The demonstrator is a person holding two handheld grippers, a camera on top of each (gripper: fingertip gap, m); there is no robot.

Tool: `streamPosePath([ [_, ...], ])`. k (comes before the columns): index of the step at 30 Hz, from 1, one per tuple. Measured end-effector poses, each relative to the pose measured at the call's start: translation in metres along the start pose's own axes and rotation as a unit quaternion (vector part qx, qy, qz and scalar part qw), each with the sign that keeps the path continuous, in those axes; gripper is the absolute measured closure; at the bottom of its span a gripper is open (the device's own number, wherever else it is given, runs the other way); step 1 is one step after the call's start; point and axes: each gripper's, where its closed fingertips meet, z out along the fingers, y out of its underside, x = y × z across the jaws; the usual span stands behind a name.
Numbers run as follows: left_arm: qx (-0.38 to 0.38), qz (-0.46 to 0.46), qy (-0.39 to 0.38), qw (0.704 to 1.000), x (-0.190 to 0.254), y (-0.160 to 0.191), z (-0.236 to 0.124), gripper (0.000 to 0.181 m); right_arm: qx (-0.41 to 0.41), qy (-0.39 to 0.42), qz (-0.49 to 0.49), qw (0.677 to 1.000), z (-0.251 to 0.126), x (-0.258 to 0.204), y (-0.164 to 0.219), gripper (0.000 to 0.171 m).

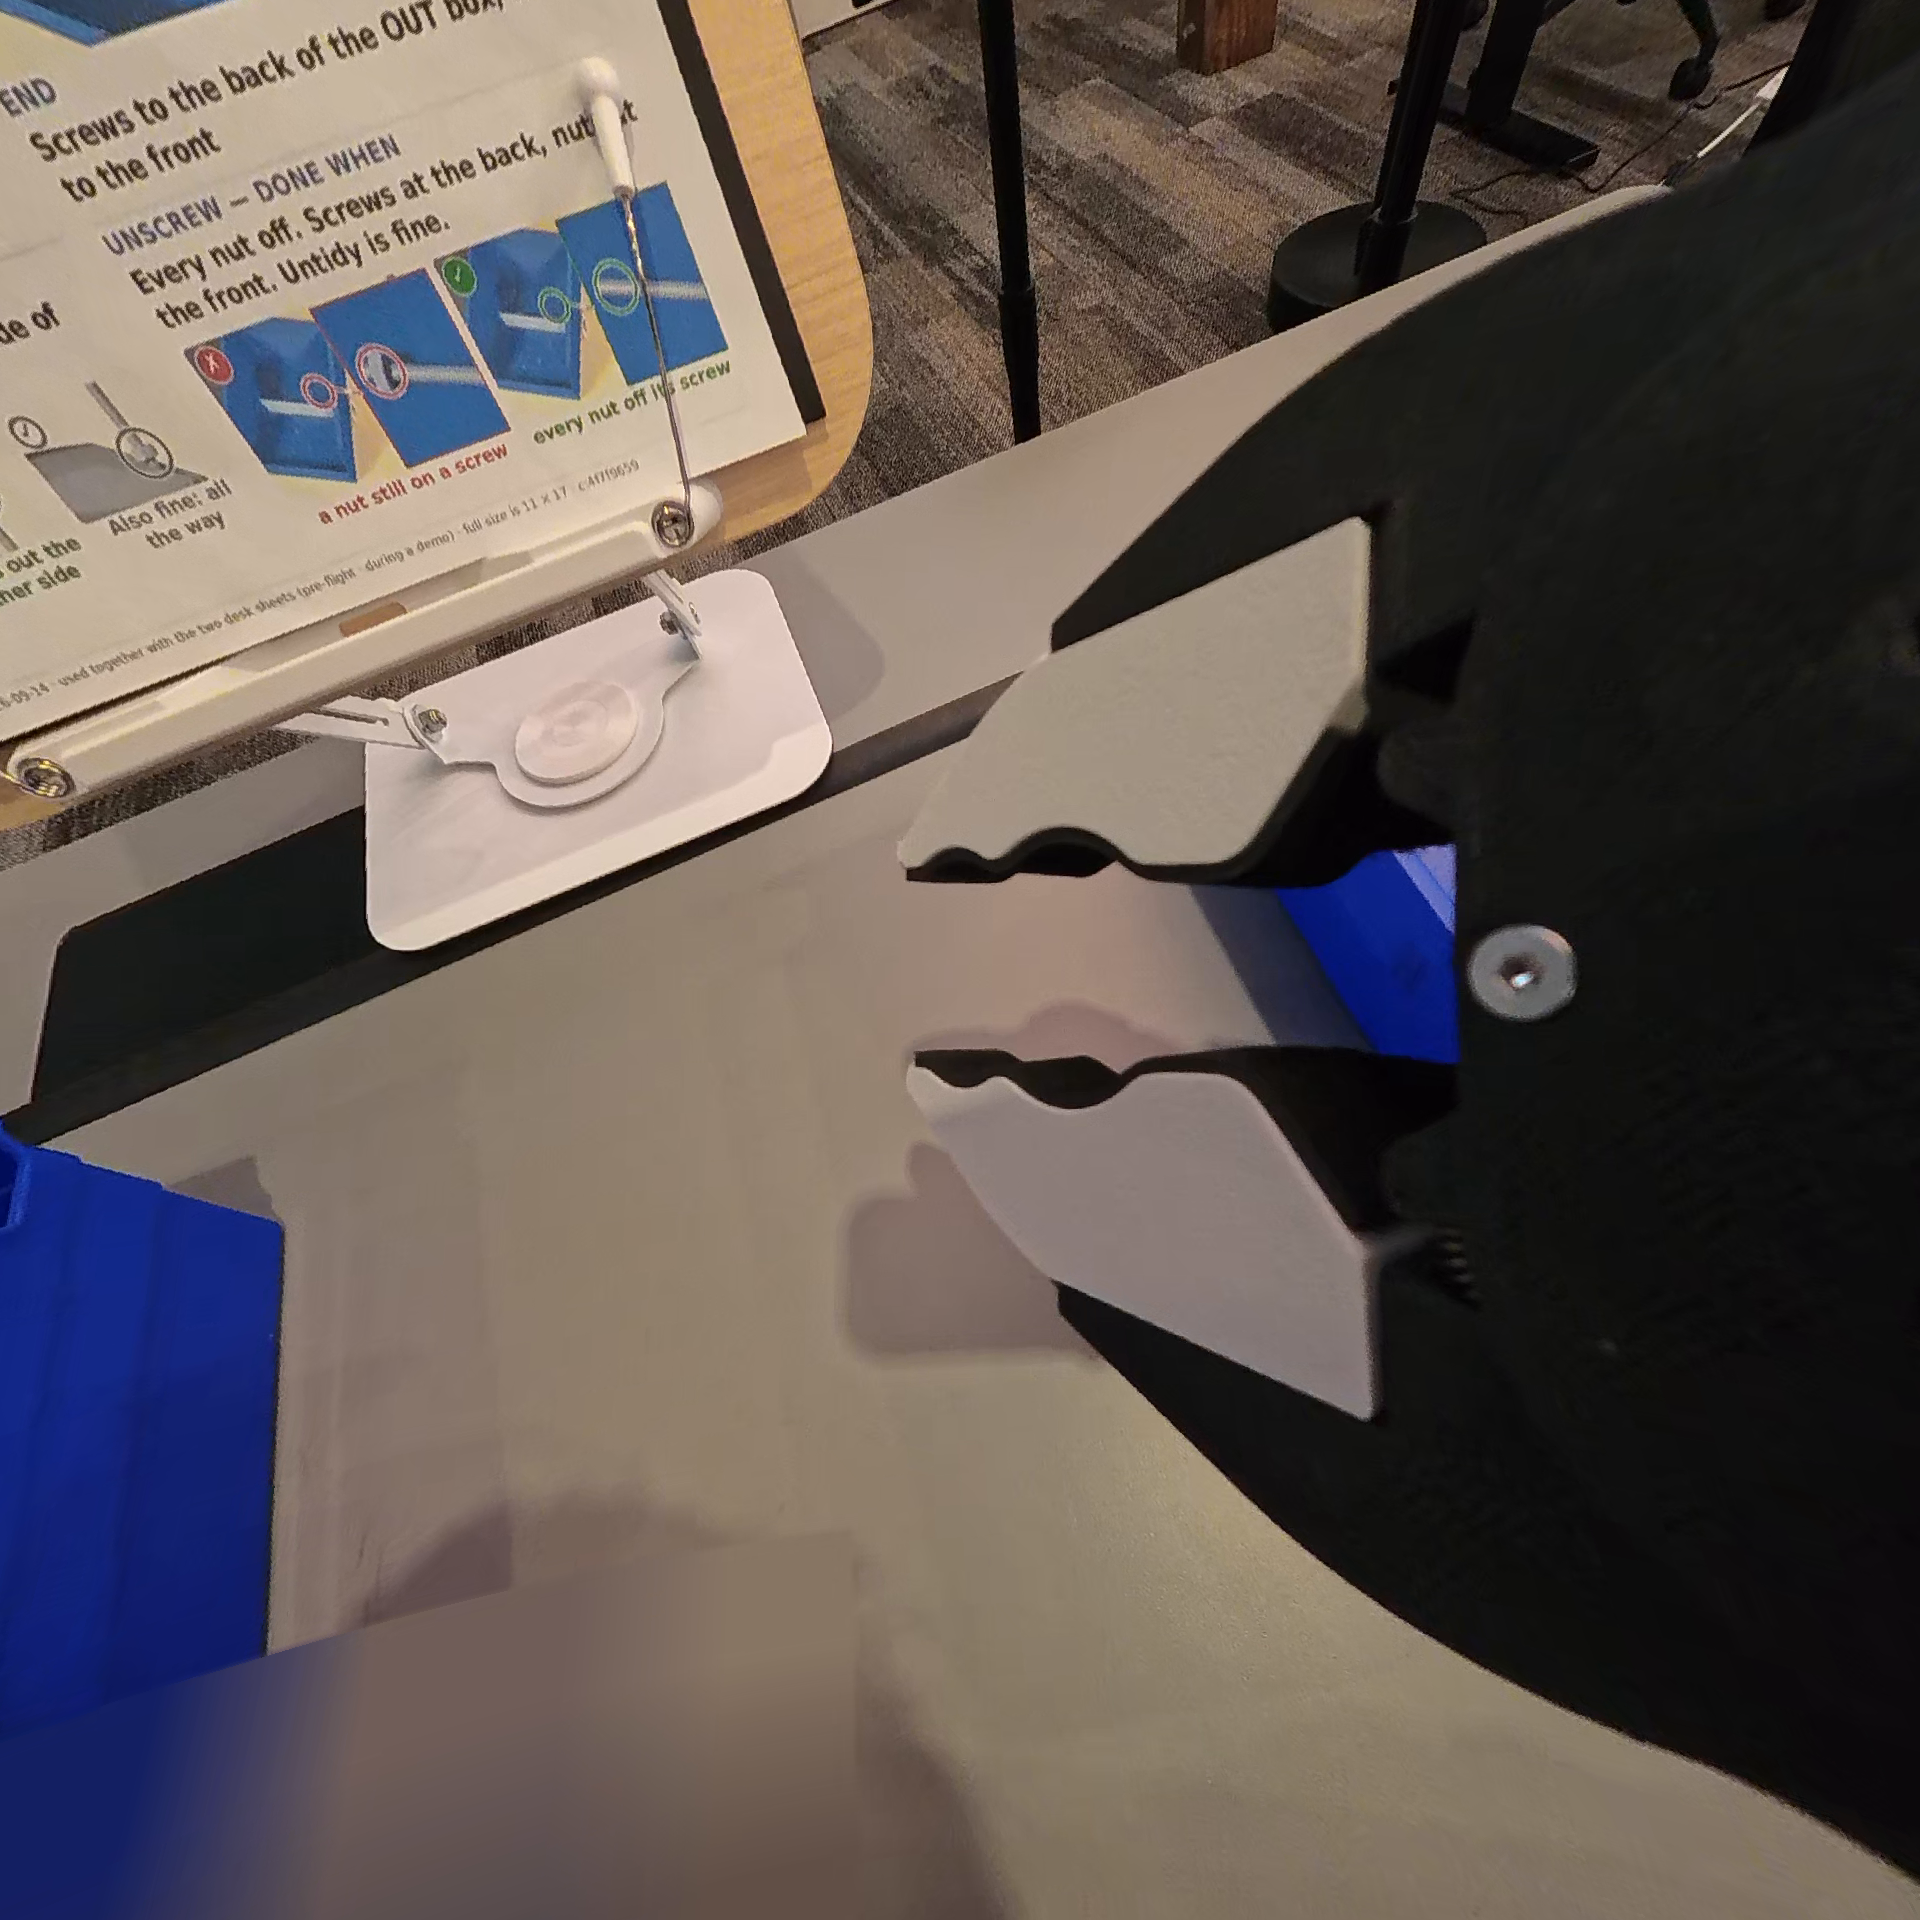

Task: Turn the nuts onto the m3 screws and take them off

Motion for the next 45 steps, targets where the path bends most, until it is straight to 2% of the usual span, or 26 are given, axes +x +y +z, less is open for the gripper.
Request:
streamPosePath([
  [3,-0.006,0.003,-0.025,1.0,-0.009,0.002,-0.002,0.078,-0.002,0.0,-0.002,1.0,0.0,-0.001,0.0,0.14],
  [6,-0.004,0.002,-0.039,0.999,-0.016,0.005,-0.006,0.091,-0.001,-0.002,-0.006,1.0,0.0,-0.002,-0.001,0.14],
  [9,-0.004,0.0,-0.038,0.999,-0.014,0.006,-0.009,0.089,-0.002,-0.004,-0.009,1.0,0.0,-0.003,-0.001,0.14],
  [11,0.015,0.0,-0.008,1.0,-0.001,0.001,-0.011,0.109,-0.002,-0.004,-0.011,1.0,0.0,-0.004,-0.001,0.14],
  [16,0.059,-0.025,0.028,0.998,0.014,-0.013,-0.014,0.135,-0.001,-0.007,-0.014,1.0,0.0,-0.005,-0.002,0.14],
  [26,0.044,0.003,0.05,0.998,0.028,-0.01,-0.009,0.159,-0.005,-0.01,-0.017,1.0,0.0,-0.006,0.0,0.14],
  [45,0.016,0.021,0.049,0.998,0.03,-0.004,-0.005,0.17,-0.003,-0.012,-0.017,1.0,-0.002,-0.007,0.0,0.14],
])
